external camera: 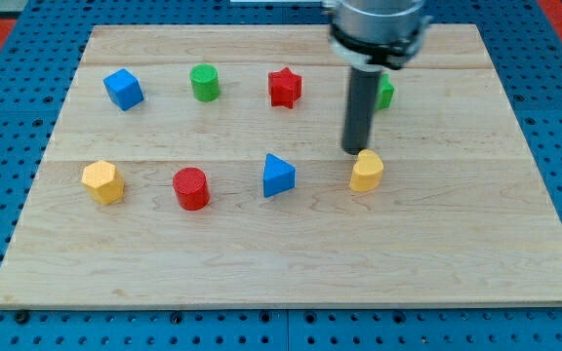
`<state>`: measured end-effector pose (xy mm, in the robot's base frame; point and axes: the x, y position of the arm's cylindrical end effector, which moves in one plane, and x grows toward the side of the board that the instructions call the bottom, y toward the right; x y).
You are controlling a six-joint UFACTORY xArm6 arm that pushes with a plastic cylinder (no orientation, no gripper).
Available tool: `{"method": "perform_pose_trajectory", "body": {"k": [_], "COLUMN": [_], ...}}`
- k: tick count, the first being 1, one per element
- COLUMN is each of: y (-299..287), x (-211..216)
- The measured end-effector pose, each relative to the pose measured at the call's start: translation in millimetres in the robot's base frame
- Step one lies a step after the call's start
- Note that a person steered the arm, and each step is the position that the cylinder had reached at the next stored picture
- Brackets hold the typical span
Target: Move the yellow heart towards bottom right
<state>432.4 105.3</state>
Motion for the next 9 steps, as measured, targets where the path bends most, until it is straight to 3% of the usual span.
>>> {"method": "perform_pose_trajectory", "body": {"k": [1,3,4,6,8,9], "y": [14.4,-85.6,-93.4,-18.2,-69.7,-54.0], "x": [10.8,17.5,43.0,47.0,28.7,15.7]}}
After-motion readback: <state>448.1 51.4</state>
